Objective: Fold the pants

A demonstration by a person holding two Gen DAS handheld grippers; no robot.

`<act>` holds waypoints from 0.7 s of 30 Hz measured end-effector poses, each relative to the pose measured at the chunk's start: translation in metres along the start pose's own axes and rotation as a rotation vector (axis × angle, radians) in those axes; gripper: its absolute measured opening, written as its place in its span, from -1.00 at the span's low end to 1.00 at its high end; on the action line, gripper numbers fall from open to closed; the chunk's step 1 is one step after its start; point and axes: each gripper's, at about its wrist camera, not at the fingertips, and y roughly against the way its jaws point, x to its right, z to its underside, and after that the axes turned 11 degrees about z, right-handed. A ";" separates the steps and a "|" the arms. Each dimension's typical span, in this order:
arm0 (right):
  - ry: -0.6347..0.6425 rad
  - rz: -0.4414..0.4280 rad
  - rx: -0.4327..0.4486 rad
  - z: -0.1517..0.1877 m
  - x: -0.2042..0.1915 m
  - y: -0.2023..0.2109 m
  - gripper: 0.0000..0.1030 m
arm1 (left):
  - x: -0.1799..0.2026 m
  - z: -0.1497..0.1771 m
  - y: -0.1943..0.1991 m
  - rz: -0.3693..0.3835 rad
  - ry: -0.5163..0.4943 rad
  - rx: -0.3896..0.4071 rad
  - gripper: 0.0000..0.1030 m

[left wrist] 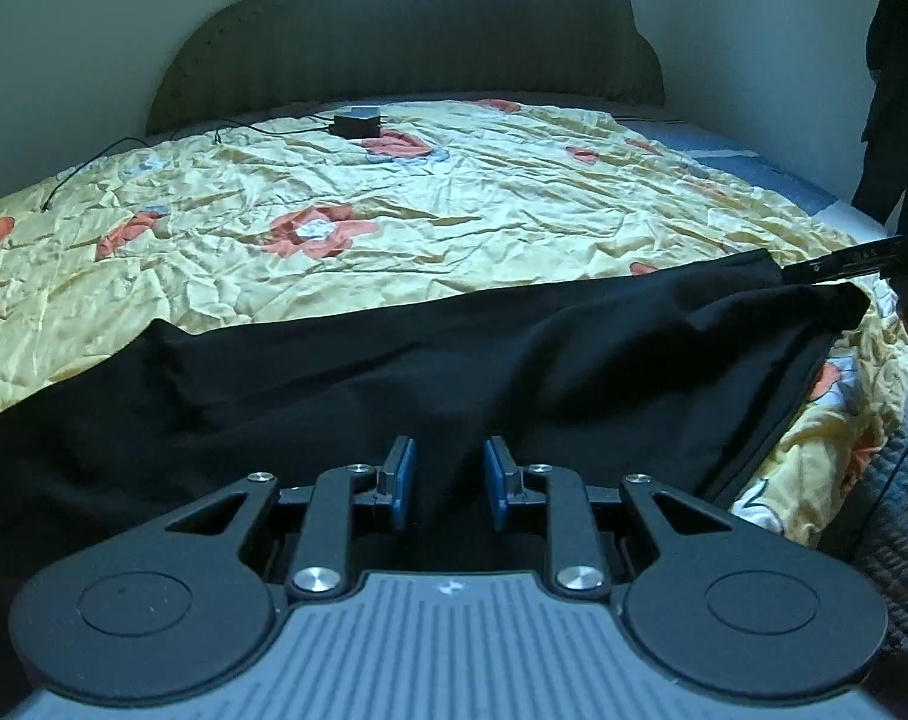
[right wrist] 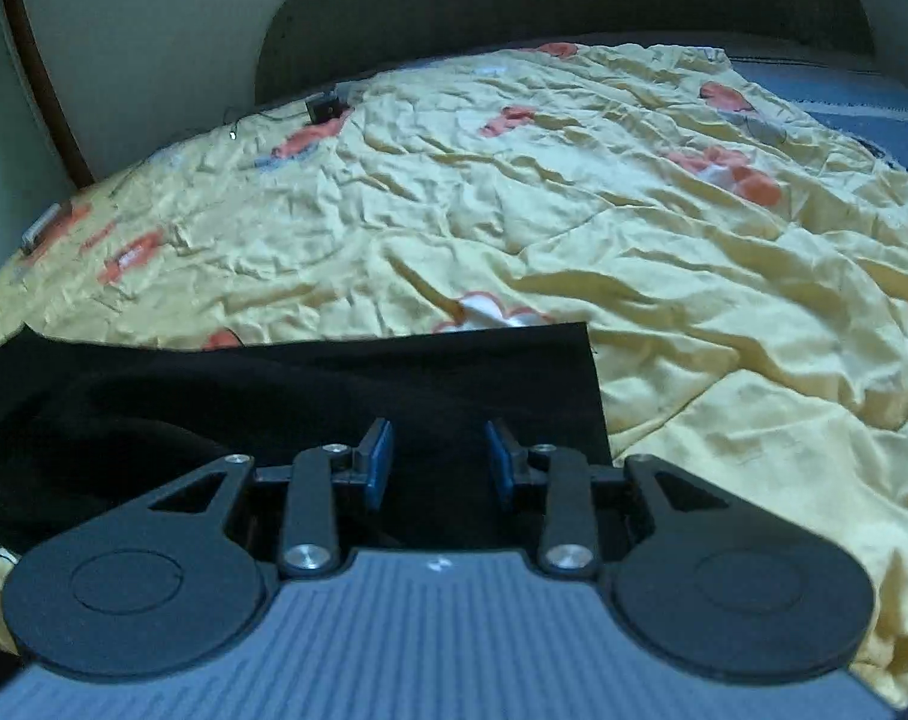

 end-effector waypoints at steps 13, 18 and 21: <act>-0.051 -0.154 0.001 0.007 0.032 0.006 0.12 | 0.004 0.001 -0.003 -0.039 0.030 -0.012 -0.52; -0.103 -0.191 -0.009 0.009 0.039 0.002 0.08 | 0.006 0.000 -0.005 -0.052 0.037 -0.015 -0.52; -0.116 -0.143 -0.013 0.009 0.047 0.004 0.08 | 0.008 0.000 -0.004 -0.057 0.035 -0.016 -0.52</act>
